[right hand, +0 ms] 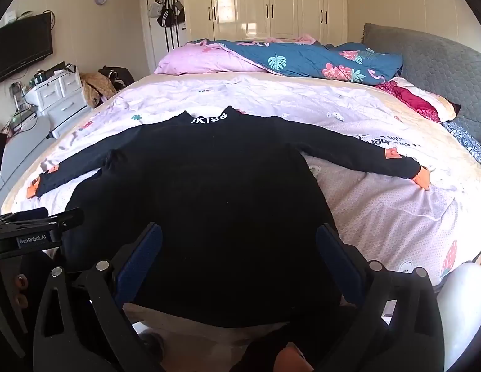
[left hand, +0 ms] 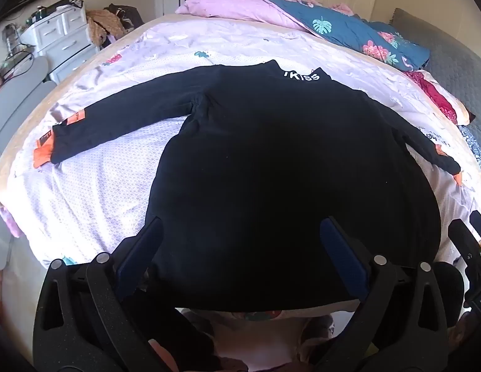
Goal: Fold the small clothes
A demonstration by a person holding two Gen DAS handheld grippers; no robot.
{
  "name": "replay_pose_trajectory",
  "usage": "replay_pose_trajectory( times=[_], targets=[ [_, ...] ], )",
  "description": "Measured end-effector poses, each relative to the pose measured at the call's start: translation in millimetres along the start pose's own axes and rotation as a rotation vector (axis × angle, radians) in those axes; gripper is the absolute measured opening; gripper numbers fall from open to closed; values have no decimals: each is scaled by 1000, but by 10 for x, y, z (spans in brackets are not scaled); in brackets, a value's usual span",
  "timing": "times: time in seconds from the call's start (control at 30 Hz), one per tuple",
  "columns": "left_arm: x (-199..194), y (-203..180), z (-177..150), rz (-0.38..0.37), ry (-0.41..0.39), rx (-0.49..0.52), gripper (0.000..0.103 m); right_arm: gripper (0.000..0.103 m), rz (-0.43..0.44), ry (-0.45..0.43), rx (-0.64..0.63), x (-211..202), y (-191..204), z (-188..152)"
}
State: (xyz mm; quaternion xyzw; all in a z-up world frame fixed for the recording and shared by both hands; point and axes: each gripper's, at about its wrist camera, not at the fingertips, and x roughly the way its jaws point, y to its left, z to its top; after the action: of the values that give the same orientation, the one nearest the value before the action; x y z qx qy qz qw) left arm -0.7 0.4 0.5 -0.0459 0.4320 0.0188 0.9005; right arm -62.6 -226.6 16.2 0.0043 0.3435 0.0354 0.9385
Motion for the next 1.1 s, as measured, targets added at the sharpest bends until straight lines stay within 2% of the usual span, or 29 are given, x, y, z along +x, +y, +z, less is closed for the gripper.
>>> replay_pose_trajectory(
  times=[0.2, 0.33, 0.43, 1.1],
  targets=[
    [-34, -25, -40, 3, 7, 3, 95, 99, 14, 4, 6, -16, 81, -5],
    [-76, -61, -81, 7, 11, 7, 95, 99, 38, -1, 34, -12, -39, -16],
    [-14, -73, 37, -1, 15, 4, 95, 99, 35, 1, 32, -9, -38, -17],
    [-38, -20, 16, -16, 10, 2, 95, 99, 24, 8, 25, -15, -32, -32]
  ],
)
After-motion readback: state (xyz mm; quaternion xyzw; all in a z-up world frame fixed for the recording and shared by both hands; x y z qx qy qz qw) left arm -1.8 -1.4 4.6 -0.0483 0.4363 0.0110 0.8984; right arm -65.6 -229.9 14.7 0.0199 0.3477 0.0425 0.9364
